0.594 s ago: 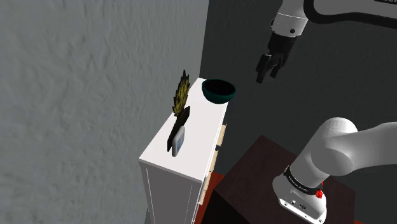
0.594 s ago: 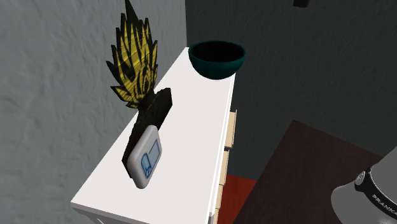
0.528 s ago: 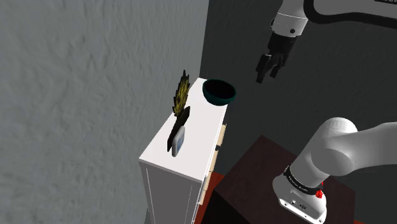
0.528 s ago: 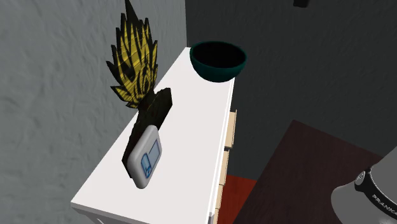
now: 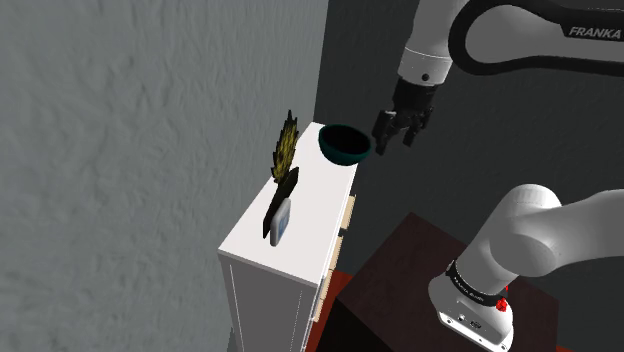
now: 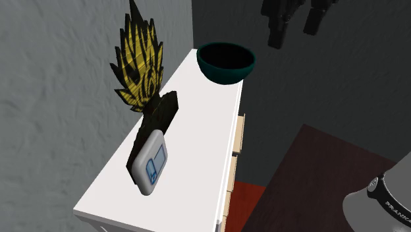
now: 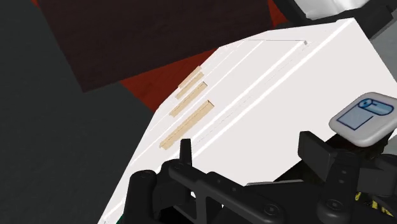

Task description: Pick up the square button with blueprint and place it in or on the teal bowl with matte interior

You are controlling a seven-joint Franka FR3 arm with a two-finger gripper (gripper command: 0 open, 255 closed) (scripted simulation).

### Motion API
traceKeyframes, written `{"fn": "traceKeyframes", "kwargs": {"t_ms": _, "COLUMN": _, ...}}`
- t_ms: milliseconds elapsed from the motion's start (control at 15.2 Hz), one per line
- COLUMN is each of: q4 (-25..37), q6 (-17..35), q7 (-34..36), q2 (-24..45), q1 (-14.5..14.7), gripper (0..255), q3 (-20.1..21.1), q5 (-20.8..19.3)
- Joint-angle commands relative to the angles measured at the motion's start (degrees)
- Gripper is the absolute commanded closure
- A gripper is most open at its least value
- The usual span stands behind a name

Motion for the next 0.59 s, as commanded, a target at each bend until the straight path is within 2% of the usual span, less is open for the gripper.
{"fn": "traceKeyframes", "kwargs": {"t_ms": 0, "q4": -0.4, "q6": 1.8, "q7": 4.5, "q2": 1.2, "q1": 0.5, "gripper": 0, "q3": 3.1, "q5": 2.2}}
{"fn": "traceKeyframes", "kwargs": {"t_ms": 528, "q4": 0.8, "q6": 11.3, "q7": 20.1, "q2": 10.8, "q1": 0.5, "gripper": 0, "q3": 14.7, "q5": 7.7}}
